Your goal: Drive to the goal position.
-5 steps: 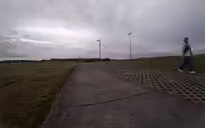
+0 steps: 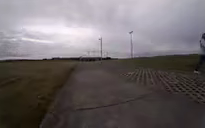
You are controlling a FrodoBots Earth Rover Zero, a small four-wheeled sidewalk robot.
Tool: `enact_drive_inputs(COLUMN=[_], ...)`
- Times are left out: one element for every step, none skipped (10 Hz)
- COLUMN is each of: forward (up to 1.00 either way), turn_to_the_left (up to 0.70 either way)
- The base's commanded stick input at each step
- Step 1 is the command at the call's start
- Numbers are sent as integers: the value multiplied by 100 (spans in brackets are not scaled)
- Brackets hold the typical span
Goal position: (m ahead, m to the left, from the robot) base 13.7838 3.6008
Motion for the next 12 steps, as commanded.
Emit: enact_drive_inputs(forward=[70, 70, 70, 70, 70, 70, 70, 70, 70, 70, 70, 70], turn_to_the_left=[0, 0, 0, 0, 0, 0, 0, 0, 0, 0, 0, 0])
